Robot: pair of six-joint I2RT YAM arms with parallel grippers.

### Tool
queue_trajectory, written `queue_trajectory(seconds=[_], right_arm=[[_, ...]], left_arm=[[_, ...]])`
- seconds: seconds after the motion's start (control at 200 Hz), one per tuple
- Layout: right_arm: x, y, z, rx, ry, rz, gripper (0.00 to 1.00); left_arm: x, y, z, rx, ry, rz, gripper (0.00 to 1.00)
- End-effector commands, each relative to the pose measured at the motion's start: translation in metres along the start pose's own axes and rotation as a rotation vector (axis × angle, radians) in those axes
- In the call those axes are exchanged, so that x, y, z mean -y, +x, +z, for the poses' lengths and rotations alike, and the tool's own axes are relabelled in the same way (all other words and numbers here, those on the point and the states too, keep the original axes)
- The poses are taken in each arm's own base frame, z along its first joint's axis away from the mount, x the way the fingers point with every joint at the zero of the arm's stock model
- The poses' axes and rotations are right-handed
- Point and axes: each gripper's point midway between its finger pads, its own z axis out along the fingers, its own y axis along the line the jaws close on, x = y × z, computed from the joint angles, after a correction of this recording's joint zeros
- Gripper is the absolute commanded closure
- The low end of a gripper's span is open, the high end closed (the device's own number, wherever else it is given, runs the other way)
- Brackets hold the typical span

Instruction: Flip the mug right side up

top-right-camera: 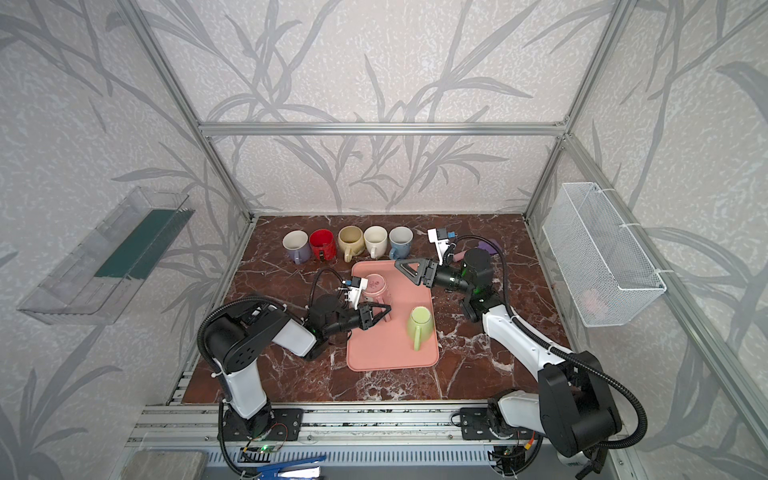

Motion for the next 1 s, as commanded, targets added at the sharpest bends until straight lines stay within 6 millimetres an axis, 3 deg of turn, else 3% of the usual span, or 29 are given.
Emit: queue_trajectory(seconds=[0.0, 0.25, 0.705, 0.895, 0.995], right_arm=[[0.005, 0.001, -0.002, 0.002, 0.024, -0.023, 0.24], [0.012, 0.004, -0.006, -0.01, 0.111, -0.048, 0.24], [0.041, 0.022, -0.009, -0.144, 0.406, -0.068, 0.34], [0.047, 0.03, -0.011, -0.199, 0.514, -0.107, 0.39], [0.047, 0.041, -0.008, -0.252, 0.57, -0.154, 0.44]], left_arm=[[0.015, -0.009, -0.007, 0.065, 0.039, 0.066, 0.77], [0.007, 0.003, -0.017, 0.059, 0.01, 0.056, 0.7], [0.018, -0.012, -0.038, 0.058, -0.124, 0.094, 0.62], [0.018, -0.016, -0.057, 0.043, -0.254, 0.099, 0.53], [0.014, -0.019, -0.073, 0.035, -0.359, 0.095, 0.43]])
